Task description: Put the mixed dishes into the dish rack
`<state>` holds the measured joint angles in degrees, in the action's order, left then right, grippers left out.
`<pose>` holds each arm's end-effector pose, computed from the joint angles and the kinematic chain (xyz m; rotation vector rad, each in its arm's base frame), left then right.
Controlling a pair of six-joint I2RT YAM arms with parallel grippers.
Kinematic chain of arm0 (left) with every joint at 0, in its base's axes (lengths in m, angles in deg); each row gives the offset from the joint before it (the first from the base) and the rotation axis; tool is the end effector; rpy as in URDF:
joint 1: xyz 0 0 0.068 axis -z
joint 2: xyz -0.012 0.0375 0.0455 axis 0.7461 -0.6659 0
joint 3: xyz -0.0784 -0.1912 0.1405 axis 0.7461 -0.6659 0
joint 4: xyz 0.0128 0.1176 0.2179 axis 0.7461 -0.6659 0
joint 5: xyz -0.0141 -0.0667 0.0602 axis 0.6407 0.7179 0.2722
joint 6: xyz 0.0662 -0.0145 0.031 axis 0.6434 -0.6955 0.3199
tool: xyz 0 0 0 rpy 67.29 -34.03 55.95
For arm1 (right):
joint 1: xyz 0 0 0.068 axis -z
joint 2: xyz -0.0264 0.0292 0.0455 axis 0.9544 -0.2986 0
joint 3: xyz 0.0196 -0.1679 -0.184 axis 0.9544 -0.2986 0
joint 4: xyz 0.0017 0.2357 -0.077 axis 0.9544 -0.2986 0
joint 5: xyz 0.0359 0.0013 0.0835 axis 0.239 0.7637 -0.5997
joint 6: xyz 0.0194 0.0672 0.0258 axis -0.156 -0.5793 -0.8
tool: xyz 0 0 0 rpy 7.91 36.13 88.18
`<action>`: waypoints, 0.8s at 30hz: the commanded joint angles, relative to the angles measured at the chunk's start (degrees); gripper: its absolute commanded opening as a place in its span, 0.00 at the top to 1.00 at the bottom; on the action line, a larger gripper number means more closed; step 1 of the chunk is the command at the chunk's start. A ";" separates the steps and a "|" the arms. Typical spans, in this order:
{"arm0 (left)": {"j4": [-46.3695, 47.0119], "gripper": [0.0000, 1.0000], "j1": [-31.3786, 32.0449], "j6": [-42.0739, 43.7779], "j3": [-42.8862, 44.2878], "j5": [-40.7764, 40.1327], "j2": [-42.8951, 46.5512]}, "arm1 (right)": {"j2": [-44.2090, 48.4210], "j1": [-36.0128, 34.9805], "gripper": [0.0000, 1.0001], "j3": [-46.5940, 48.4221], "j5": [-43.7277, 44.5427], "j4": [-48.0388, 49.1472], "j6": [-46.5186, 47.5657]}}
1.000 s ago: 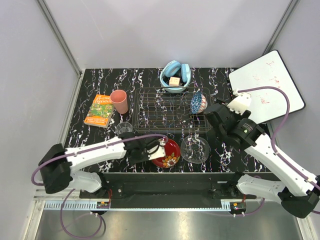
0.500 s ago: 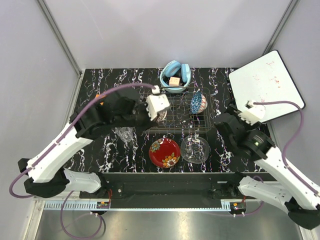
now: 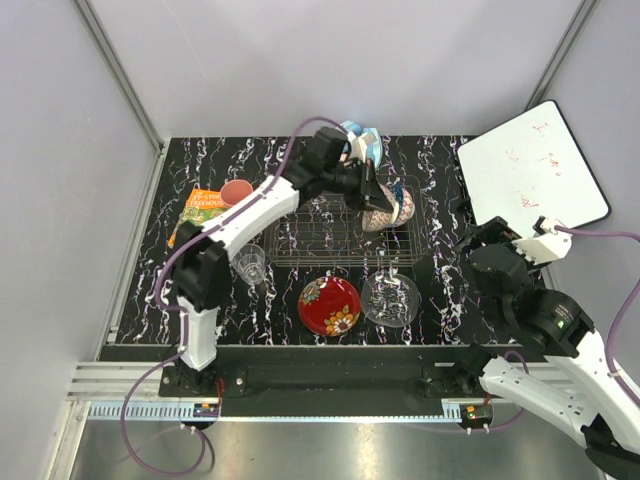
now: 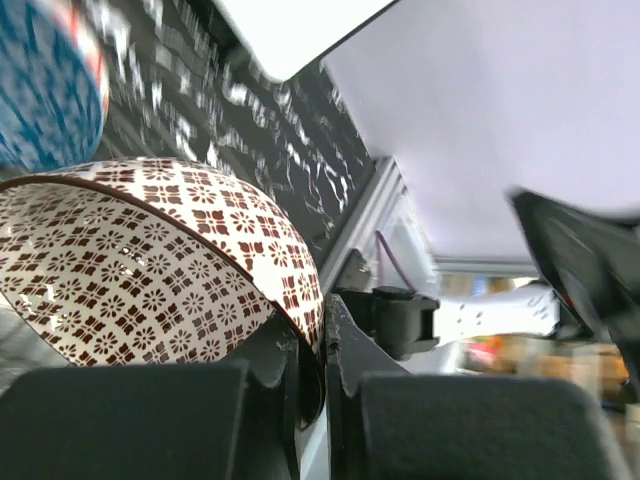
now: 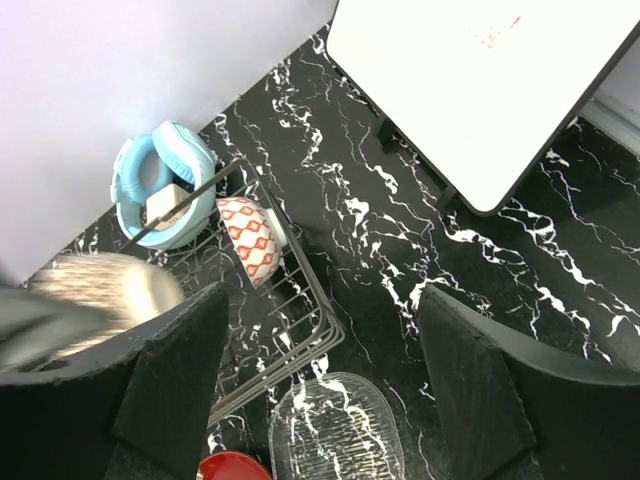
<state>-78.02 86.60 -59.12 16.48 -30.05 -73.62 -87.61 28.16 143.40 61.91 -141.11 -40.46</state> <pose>0.3207 -0.3056 0.3179 0.4688 2.2936 -1.4985 0.1159 0.0374 0.3474 0.6914 1.7010 0.0527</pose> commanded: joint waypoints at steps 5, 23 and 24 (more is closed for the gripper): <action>19.56 1.00 2.34 -18.46 3.30 5.88 -5.81 | 0.17 0.26 0.16 -1.69 0.65 6.18 3.75; 35.76 1.00 4.98 -30.25 -5.41 7.89 -8.81 | 2.36 0.26 0.16 -4.15 -0.94 7.24 5.60; 36.64 1.00 4.90 -30.87 -5.68 8.42 -8.89 | 2.45 0.26 0.15 -4.24 -0.94 7.15 5.60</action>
<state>-50.66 92.30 -86.25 11.19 -25.57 -84.42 -85.62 28.16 139.62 60.27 -135.67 -35.43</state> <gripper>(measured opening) 0.079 0.843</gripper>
